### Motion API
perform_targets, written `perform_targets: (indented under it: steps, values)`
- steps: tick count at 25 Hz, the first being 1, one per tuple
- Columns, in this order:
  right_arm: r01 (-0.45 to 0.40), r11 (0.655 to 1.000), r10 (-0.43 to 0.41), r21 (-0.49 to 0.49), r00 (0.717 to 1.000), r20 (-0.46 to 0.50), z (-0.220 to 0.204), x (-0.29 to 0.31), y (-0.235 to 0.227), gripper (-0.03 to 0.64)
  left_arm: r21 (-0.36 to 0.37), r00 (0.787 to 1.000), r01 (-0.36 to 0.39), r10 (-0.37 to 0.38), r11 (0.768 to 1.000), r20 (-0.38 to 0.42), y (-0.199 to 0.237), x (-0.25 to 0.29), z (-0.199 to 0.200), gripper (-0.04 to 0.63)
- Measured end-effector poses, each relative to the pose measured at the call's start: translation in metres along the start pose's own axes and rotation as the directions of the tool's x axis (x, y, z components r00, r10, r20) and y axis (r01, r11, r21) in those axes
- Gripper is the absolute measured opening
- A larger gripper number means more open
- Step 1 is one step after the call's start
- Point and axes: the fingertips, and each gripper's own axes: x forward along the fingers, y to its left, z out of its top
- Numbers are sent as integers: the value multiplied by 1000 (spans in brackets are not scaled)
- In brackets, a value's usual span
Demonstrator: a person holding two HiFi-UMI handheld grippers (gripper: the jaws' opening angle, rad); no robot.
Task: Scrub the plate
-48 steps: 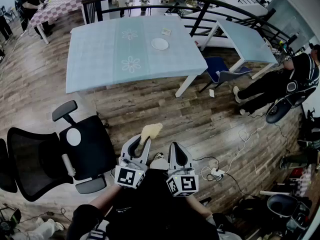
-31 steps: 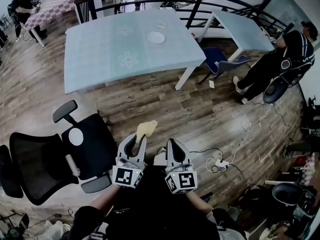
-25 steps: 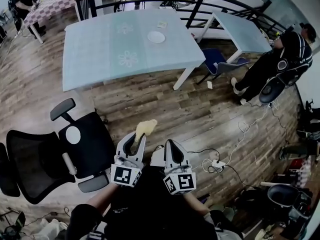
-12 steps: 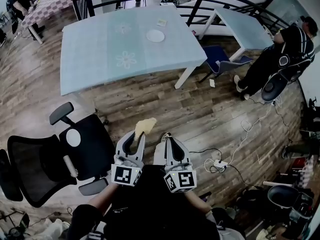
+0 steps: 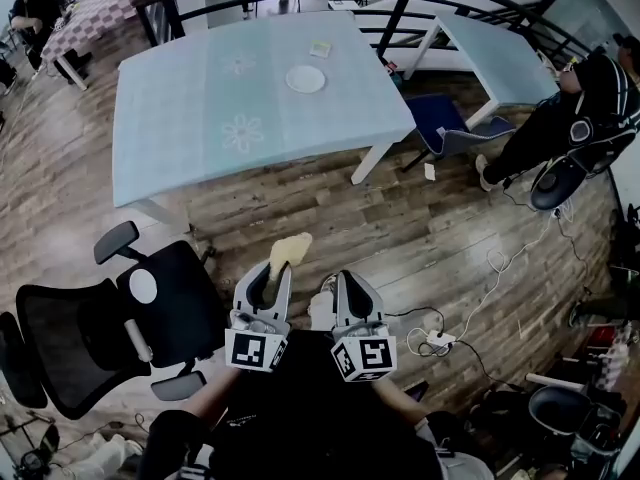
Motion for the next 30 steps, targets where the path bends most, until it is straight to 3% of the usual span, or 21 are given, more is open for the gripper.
perform_targets:
  steps: [6,12,16,25,30]
  values:
    - [-13,1000,13,27,1000,-3,20,32,-54,9,22,996,-67,66,998,52,-13,49,9,83]
    - [-80,997,80,21,997,-4,34,54,-87,9,16,990,-144,144,990,1,-27,82,2,83]
    - [-90,996,90,27,996,6,42,62,-117,9,21,984,-175,175,984,27,-38,107,4,83]
    - [-76,997,76,22,997,28,54,71,-168,9,23,995,-101,101,995,-2,-86,158,-10,83]
    - [-64,998,64,24,998,14,53,76,-182,9,16,996,-89,89,996,-2,-89,178,-8,83]
